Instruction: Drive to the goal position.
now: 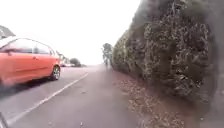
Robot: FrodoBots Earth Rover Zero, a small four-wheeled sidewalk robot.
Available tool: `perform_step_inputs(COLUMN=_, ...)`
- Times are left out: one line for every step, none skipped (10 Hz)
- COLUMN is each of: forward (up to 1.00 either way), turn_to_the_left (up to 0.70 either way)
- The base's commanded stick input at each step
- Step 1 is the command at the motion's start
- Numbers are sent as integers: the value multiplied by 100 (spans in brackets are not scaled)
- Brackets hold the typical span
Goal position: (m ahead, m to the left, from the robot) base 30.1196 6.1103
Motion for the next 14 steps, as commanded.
perform_step_inputs(forward=100, turn_to_the_left=0)
perform_step_inputs(forward=100, turn_to_the_left=0)
perform_step_inputs(forward=100, turn_to_the_left=0)
perform_step_inputs(forward=100, turn_to_the_left=0)
perform_step_inputs(forward=100, turn_to_the_left=4)
perform_step_inputs(forward=100, turn_to_the_left=15)
perform_step_inputs(forward=100, turn_to_the_left=40)
perform_step_inputs(forward=100, turn_to_the_left=40)
perform_step_inputs(forward=100, turn_to_the_left=40)
perform_step_inputs(forward=100, turn_to_the_left=40)
perform_step_inputs(forward=100, turn_to_the_left=31)
perform_step_inputs(forward=100, turn_to_the_left=7)
perform_step_inputs(forward=100, turn_to_the_left=0)
perform_step_inputs(forward=100, turn_to_the_left=0)
